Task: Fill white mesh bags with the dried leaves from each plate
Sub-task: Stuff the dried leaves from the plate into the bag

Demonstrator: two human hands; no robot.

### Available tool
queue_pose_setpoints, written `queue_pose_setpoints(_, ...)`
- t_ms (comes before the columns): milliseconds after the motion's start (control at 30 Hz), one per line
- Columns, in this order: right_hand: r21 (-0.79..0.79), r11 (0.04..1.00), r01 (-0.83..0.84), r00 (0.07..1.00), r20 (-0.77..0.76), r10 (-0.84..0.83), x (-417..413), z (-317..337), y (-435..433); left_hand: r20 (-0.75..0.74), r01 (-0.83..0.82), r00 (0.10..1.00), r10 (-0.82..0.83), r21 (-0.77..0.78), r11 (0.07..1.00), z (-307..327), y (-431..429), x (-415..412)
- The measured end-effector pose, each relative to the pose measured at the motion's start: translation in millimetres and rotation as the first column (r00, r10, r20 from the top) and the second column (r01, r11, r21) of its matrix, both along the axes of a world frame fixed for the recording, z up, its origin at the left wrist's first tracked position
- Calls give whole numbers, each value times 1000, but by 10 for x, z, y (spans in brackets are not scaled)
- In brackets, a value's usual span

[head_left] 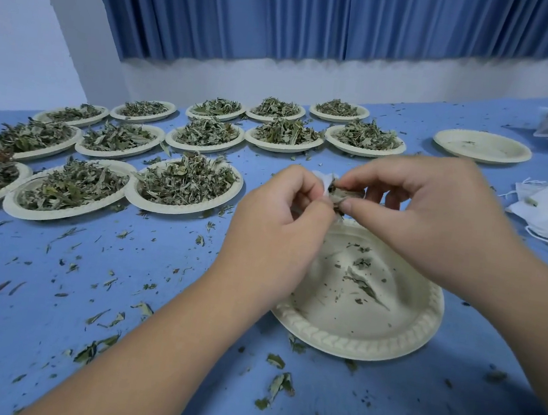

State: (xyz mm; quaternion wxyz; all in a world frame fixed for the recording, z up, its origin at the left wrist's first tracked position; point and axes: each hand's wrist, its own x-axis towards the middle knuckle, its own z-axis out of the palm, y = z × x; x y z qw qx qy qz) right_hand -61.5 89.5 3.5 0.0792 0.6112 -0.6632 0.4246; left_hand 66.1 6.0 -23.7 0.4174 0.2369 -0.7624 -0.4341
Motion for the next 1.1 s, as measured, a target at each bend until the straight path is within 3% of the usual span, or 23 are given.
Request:
queue_pose_setpoints(167, 3, 1000, -8, 995, -100, 8, 32, -23, -5, -3, 26, 1000, -26, -20, 999, 14, 25, 0)
queue_pose_setpoints(367, 34, 982, -186, 946, 275, 169, 0, 41, 14, -16, 18, 1000, -18, -17, 1000, 26, 7, 20)
queue_pose_setpoints(600, -19, 1000, -7, 981, 192, 10, 67, -22, -51, 6, 55, 998, -55, -69, 996, 29, 39, 20)
queue_pose_setpoints(833, 73, 964, -254, 897, 392, 206, -24, 81, 41, -35, 37, 999, -37, 24, 999, 38, -1, 19)
queue_pose_setpoints(1100, -2, 976, -219, 787, 591, 177, -23, 15, -61, -42, 110, 993, -108, 35, 993, 30, 12, 32)
